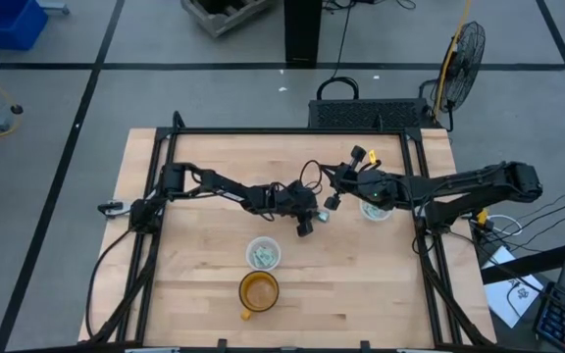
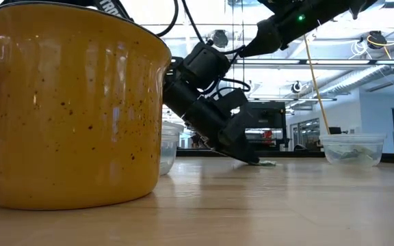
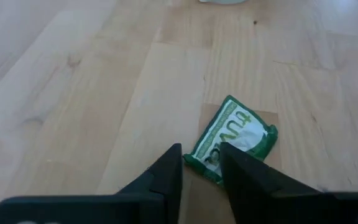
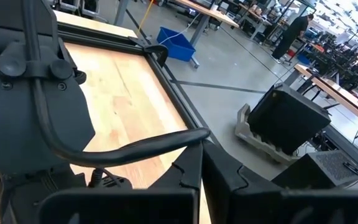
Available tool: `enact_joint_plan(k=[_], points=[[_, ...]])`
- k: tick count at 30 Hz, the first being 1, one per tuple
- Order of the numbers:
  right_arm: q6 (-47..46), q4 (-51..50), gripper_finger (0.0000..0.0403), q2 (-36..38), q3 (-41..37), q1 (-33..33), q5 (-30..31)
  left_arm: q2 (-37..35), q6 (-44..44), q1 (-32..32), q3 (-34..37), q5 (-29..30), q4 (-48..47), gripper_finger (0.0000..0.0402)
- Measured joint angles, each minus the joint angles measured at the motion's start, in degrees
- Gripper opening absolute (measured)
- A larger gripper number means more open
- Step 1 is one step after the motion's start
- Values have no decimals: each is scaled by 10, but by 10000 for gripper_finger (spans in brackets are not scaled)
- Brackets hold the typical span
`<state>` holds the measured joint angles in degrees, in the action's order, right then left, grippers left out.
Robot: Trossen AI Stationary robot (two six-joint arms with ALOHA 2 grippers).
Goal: Pick and place items into bin
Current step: Put the stevia packet into the left transparent bin
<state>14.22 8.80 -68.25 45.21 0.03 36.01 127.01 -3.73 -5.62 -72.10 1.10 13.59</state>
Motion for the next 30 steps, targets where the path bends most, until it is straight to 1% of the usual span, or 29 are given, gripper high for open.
enact_joint_plan(k=[6, 8, 11, 14, 18, 21, 24, 25, 27, 30], points=[[0, -2, 0, 0, 0, 0, 0, -6, 5, -1, 2, 1, 2, 32], [0, -5, 0, 0, 0, 0, 0, -17, 12, -2, 3, 5, -11, 14], [-8, -10, 0, 0, 0, 0, 0, -57, 30, -3, 5, 9, -78, 18], [-17, -16, 0, 0, 0, 0, 0, -120, 37, -2, 6, 15, -168, 28], [-18, -21, 0, 0, 0, 0, 0, -220, 35, 2, 4, 8, -317, 11], [-27, -25, 0, 0, 0, 0, 0, -282, 13, 19, 5, -16, -427, 12], [-30, -31, 0, 0, 0, 0, 0, -328, -19, 54, 4, -19, -522, 19], [-30, -34, 0, 0, 0, 0, 0, -336, -35, 68, 6, -15, -543, 17], [-30, -35, 0, 0, 0, 0, 0, -349, -66, 100, 16, -9, -556, 10], [-30, -35, 0, 0, 0, 0, 0, -354, -102, 148, 38, 0, -531, 9]])
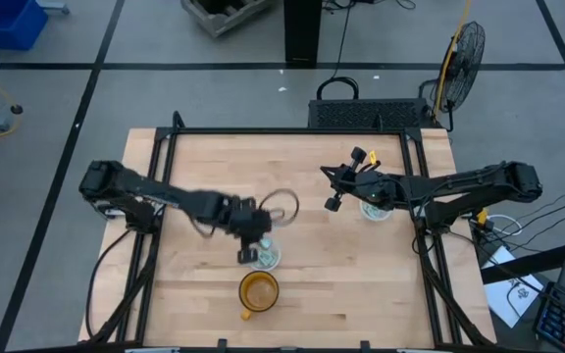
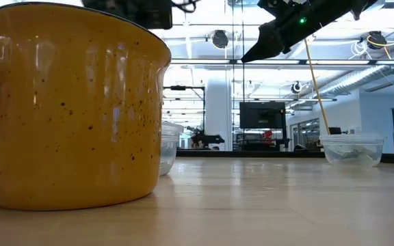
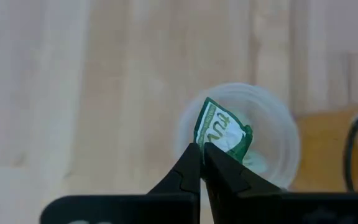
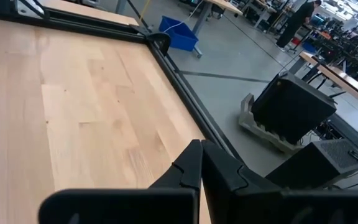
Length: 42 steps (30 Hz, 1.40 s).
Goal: Pick and place items into bin
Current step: Put the stevia packet into the left transparent bin, then return to Home Position
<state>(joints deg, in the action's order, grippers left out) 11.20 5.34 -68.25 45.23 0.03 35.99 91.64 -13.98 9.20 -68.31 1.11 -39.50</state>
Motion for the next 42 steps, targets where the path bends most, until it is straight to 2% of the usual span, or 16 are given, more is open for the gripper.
enact_joint_plan(k=[4, 9, 14, 21, 23, 25, 28, 30, 33, 37, 39, 42], points=[[0, 1, 0, 0, 0, 0, 0, 12, -16, 47, 43, 54, 63, 32], [0, 9, 0, 0, 0, 0, 0, 12, -61, 56, 80, 49, 107, 43], [0, 29, 0, 0, 0, 0, 0, 12, -81, 55, 85, 44, 109, 45], [7, 35, 0, 0, 0, 1, 0, 10, -41, 59, 79, 54, 108, 46], [29, 34, 0, 2, 0, 1, 0, 2, -7, 52, 67, 38, 74, 46], [47, 33, 0, 11, 0, 4, 0, -10, -17, 43, 48, 36, 29, 46], [73, 31, 0, 36, 0, 16, 2, -51, -37, 28, 28, 76, -45, 46], [105, 29, 0, 59, 0, 27, 2, -93, -19, 22, 23, 123, -67, 46], [137, 18, 0, 102, 0, 48, 2, -169, 26, 8, 24, 216, -99, 47], [151, 25, 0, 148, 0, 64, 2, -285, 33, -14, 24, 335, -135, 47], [129, 20, 0, 164, 0, 65, 2, -344, 13, -20, 24, 355, -167, 47], [85, -27, 0, 186, 0, 64, 1, -426, -35, -27, 34, 355, -210, 47]])
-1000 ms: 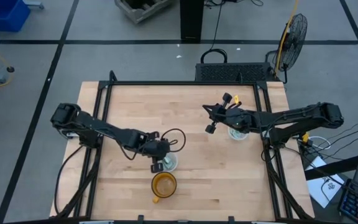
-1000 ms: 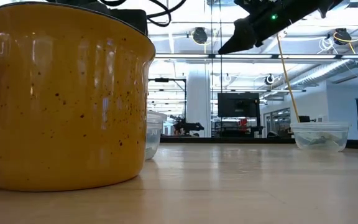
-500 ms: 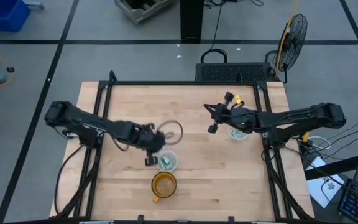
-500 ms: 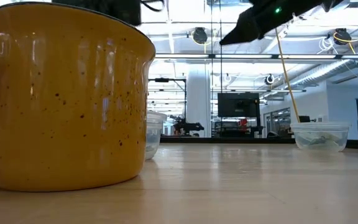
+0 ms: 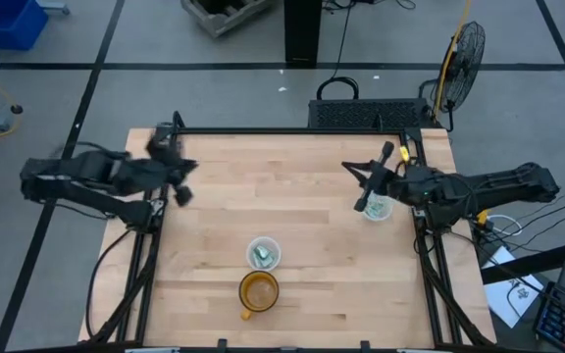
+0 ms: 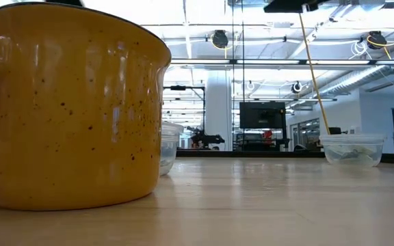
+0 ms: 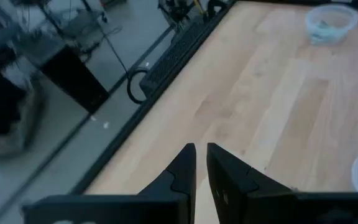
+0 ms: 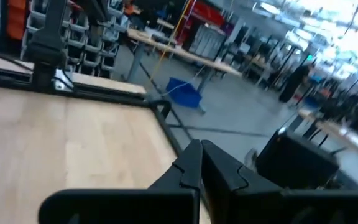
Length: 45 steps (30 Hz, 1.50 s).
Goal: Pick and place items into bin
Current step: Return to Home Position
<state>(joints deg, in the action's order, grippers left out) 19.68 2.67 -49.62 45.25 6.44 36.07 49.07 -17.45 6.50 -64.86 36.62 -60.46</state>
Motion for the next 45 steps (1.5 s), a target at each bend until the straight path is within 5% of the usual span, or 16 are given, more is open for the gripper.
enact_joint_plan(k=[4, 10, 21, 29, 34, 45], points=[[-80, -70, 0, 45, 0, 0, -12, -96, -60, 3, 56, -4, -29, 47], [-190, -157, 0, 100, -6, -1, -171, -217, -130, 12, 210, -5, 16, 47], [-240, 52, 0, 166, -174, -15, -184, -289, -88, 11, 448, -11, 335, 47], [-303, 165, 0, 220, -314, -16, -245, -289, -25, 11, 585, -128, 639, 47], [-276, 307, 0, 257, -410, -16, -259, -291, -10, 11, 584, -122, 620, 47], [-266, 233, 0, 357, -437, -16, -254, -349, 32, 11, 398, -85, 321, 47]])
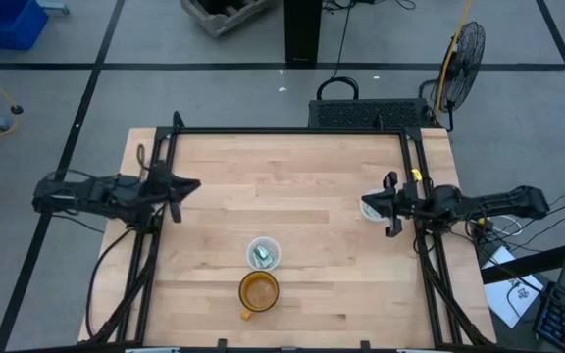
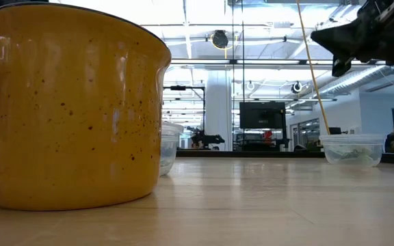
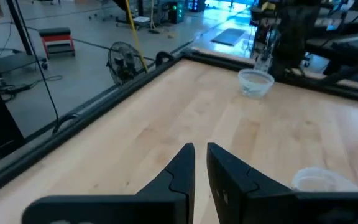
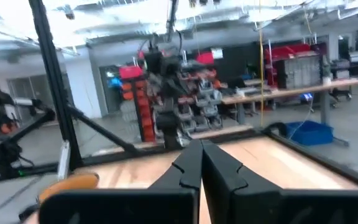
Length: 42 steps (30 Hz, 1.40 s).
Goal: Pick and place items into bin
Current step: Return to Home Position
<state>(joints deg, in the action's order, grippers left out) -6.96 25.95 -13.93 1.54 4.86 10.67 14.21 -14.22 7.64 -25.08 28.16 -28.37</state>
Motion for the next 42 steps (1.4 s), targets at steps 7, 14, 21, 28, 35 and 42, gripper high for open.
enact_joint_plan(k=[7, 14, 21, 28, 35, 42], points=[[-21, -104, 0, 53, -1, 0, 71, -74, 17, 0, -52, 25, -89, 47], [-28, -131, 0, 86, -1, 0, 73, -139, -9, 0, -47, 47, -107, 47], [-33, -138, 0, 84, -2, 0, 74, -125, 51, 0, 72, -38, 128, 47], [-31, -138, 0, 84, -2, 0, 74, -124, 139, 0, 235, -190, 371, 47], [-29, -138, 0, 83, -2, 0, 73, -115, 118, 0, 242, -243, 396, 47], [-32, -161, 0, 82, -2, 0, 72, -115, 126, 0, 242, -269, 371, 47]])
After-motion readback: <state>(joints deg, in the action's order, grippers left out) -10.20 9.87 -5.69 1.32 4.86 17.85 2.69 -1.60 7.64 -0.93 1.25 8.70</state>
